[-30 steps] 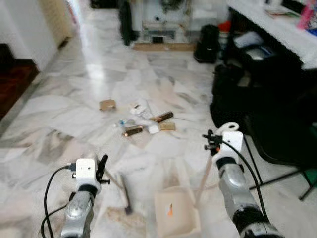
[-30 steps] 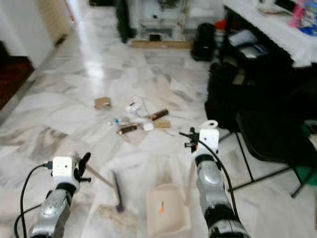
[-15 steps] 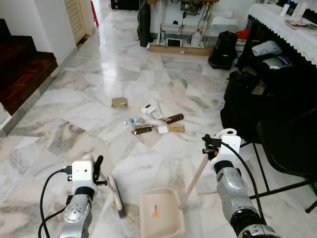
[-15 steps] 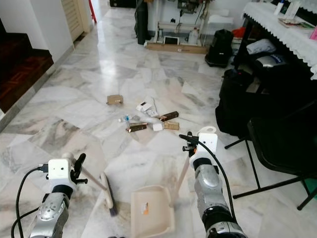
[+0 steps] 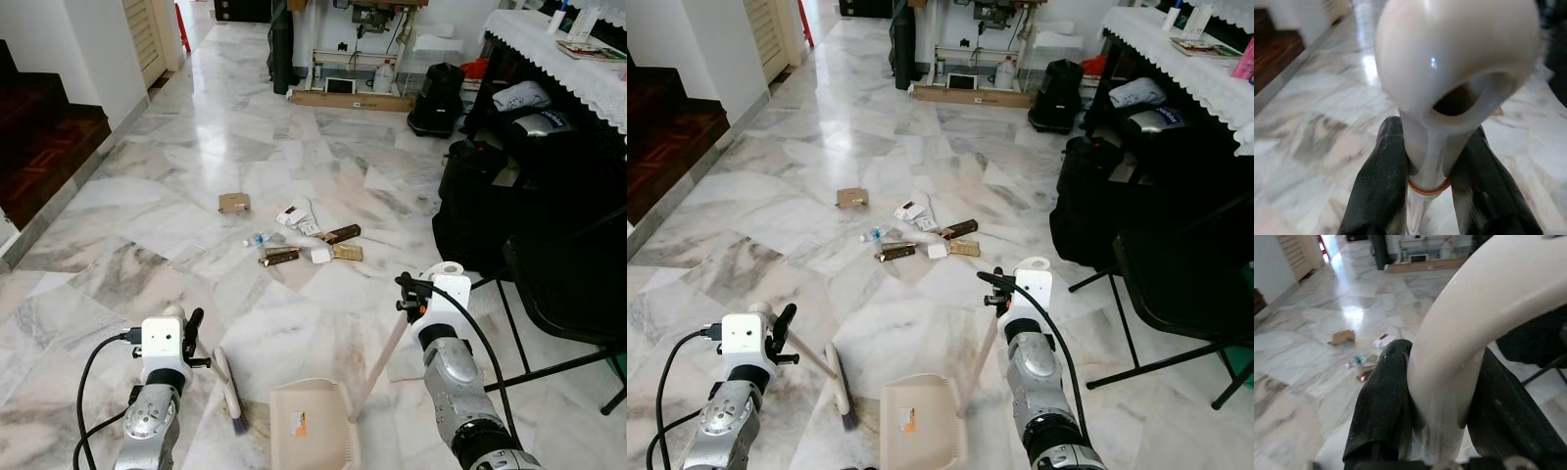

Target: Sweep floor

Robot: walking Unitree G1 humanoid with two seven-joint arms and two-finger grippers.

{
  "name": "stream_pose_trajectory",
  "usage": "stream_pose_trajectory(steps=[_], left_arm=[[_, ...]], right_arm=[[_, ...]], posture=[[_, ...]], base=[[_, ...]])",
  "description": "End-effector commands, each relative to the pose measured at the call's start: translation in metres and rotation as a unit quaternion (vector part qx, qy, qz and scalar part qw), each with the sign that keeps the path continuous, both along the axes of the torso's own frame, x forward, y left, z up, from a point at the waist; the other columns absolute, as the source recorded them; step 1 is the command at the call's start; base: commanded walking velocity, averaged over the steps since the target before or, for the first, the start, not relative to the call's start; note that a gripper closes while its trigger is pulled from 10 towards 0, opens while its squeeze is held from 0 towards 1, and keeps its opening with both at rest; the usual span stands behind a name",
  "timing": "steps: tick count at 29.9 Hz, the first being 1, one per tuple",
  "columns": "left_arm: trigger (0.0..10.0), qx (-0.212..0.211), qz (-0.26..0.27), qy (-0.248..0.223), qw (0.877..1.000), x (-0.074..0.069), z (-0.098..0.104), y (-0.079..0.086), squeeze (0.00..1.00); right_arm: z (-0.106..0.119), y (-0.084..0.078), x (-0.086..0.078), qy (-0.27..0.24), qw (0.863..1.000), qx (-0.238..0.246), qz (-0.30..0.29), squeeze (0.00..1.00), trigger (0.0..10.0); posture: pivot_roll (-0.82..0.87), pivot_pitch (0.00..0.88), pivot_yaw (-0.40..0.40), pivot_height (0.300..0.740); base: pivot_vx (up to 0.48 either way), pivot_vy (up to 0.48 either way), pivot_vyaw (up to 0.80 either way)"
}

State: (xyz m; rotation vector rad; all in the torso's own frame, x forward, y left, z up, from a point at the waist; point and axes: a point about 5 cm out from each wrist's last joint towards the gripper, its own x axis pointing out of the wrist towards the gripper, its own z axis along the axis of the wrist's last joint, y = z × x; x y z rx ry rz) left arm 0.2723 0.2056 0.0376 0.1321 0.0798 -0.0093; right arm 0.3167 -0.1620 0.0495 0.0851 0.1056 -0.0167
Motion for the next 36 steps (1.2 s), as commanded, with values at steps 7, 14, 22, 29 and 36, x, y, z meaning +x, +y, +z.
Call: stream_pose_trajectory(steps=[7,14,22,29,36], left_arm=[[10.0,0.077,-0.102,-0.046,0.991,0.001,0.023,-0.012,0.00],[10.0,0.079,-0.103,-0.051,0.990,0.001,0.026,-0.012,0.00],[10.0,0.052,-0.065,-0.046,0.995,0.000,0.024,-0.009,0.00],[10.0,0.030,-0.045,-0.042,0.998,-0.001,0.022,-0.006,0.00],[10.0,0.030,-0.047,-0.038,0.998,-0.001,0.021,-0.008,0.00]], right_arm=[[0.011,-0.012,0.002,-0.032,0.999,-0.025,-0.025,0.00,10.0],[0.012,-0.012,0.003,-0.034,0.999,-0.027,-0.027,0.00,10.0],[0.011,-0.005,0.003,-0.035,0.999,-0.023,-0.017,0.00,10.0],[0.010,-0.003,0.001,-0.033,0.999,-0.021,-0.016,0.00,10.0],[0.010,0.000,0.001,-0.032,0.999,-0.018,-0.012,0.00,10.0]], posture=[[0.07,0.045,-0.022,0.740],[0.07,0.048,-0.021,0.740],[0.07,0.058,-0.020,0.740],[0.07,0.066,-0.018,0.740],[0.07,0.069,-0.017,0.740]], base=[[0.000,0.000,0.00],[0.000,0.000,0.00],[0.000,0.000,0.00],[0.000,0.000,0.00],[0.000,0.000,0.00]])
